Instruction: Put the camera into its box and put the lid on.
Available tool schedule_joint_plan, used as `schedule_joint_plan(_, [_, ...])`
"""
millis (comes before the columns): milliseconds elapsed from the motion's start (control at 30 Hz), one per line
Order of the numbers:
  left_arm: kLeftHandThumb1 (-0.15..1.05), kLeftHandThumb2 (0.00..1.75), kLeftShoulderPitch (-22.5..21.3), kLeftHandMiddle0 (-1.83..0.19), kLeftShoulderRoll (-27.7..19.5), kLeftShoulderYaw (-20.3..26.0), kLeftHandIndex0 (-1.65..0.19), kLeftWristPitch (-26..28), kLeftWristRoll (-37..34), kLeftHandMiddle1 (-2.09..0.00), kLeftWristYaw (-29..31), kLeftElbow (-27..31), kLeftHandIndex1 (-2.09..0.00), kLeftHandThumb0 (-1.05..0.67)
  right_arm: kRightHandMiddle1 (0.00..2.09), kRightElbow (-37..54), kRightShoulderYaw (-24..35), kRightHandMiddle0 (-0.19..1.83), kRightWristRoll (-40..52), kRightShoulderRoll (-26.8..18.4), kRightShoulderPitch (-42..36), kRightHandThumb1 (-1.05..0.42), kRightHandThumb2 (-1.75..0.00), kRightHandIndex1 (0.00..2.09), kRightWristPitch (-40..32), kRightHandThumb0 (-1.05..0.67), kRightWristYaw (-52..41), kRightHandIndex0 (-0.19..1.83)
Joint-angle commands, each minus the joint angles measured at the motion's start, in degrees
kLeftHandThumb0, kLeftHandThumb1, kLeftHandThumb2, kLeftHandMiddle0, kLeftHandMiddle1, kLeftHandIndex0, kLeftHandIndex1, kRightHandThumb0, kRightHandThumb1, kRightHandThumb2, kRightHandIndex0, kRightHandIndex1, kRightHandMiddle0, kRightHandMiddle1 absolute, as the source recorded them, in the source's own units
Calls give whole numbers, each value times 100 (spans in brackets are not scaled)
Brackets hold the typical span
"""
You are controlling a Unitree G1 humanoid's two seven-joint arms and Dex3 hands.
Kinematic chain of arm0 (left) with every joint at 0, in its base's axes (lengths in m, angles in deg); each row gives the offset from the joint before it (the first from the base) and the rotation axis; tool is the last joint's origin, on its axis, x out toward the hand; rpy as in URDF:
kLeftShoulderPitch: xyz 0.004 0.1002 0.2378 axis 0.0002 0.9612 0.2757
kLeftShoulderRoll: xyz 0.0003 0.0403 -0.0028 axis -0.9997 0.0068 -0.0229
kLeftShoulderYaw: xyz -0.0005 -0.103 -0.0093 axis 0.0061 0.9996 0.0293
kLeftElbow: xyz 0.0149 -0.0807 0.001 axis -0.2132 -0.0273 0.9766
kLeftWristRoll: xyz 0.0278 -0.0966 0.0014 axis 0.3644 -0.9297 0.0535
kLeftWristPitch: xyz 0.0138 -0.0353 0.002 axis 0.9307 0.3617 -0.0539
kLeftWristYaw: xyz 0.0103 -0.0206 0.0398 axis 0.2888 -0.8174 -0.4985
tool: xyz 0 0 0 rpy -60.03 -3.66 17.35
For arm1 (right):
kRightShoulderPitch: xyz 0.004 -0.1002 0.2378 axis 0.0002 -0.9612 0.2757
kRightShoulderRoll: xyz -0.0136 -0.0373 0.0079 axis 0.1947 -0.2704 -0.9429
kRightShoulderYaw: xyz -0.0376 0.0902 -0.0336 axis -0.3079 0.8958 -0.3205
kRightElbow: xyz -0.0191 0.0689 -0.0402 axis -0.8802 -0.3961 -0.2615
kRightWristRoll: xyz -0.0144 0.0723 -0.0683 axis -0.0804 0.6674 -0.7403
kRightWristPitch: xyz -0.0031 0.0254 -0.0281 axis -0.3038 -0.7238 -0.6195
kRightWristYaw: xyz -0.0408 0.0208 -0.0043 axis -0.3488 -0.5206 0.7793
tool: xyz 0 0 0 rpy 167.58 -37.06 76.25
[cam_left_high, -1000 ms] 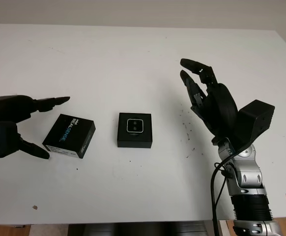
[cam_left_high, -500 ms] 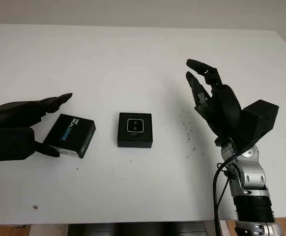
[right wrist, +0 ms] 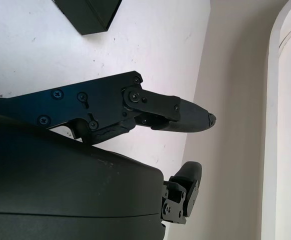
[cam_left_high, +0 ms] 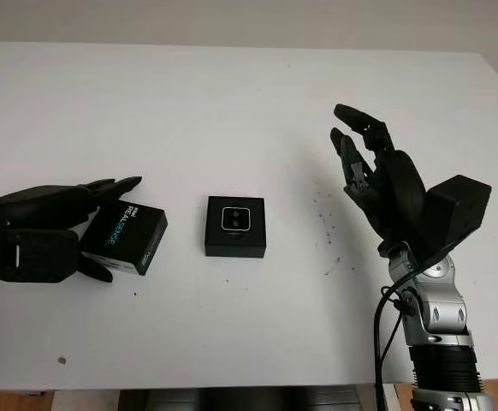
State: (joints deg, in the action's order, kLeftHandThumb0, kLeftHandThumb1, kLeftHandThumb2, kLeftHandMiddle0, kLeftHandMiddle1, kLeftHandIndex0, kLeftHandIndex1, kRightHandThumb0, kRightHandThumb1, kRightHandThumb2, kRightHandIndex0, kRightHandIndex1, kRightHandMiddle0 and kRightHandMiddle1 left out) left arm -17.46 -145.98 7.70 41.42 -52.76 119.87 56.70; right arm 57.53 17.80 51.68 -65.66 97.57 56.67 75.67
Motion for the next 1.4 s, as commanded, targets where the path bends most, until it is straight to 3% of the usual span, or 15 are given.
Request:
schedule_joint_plan(0, [84,5,-52,3,24,-140,10,-120,34,-7,60,-75,-7,-72,83,115,7,-9,-23,11,-36,-105,-58,8,-32,-52,40,19])
schedule_joint_plan(200, [82,5,-105,-2,19,-253,5,-360,184,-7,55,-164,-8,-67,83,145,-22,-12,-20,-1,-46,-105,-59,7,-42,-52,29,18])
schedule_joint_plan(500, [92,8,16,-26,164,-244,-18,-946,556,-17,-802,-344,-18,-47,81,78,-19,-10,-50,-34,-83,-105,-58,7,37,-52,-45,18])
schedule_joint_plan(567, [96,6,54,-20,223,-209,-17,-1078,525,-48,-1014,-429,-36,-45,80,69,-22,-11,-78,-36,-79,-105,-57,7,39,-52,-40,18])
schedule_joint_plan(633, [99,6,88,-13,296,-157,-11,-1214,434,-87,-1222,-539,-74,-39,80,82,-23,-11,-99,-27,-73,-105,-57,7,5,-52,-23,18])
schedule_joint_plan(767, [104,11,116,-9,378,-89,-2,-1499,331,-133,-1563,-771,-125,-38,81,89,-33,-10,-141,-20,-59,-105,-57,7,-26,-51,-19,18])
schedule_joint_plan(900, [105,19,173,-6,453,-9,0,-1420,150,-156,-1584,-783,-146,-41,82,92,-46,-12,-162,-17,-41,-105,-56,6,-70,-51,-29,17])
schedule_joint_plan(1367, [105,23,327,-3,754,261,2,-90,-535,-168,-1155,-117,-152,-44,87,113,-57,-16,-130,-17,-27,-105,-53,4,-193,-54,-107,14])
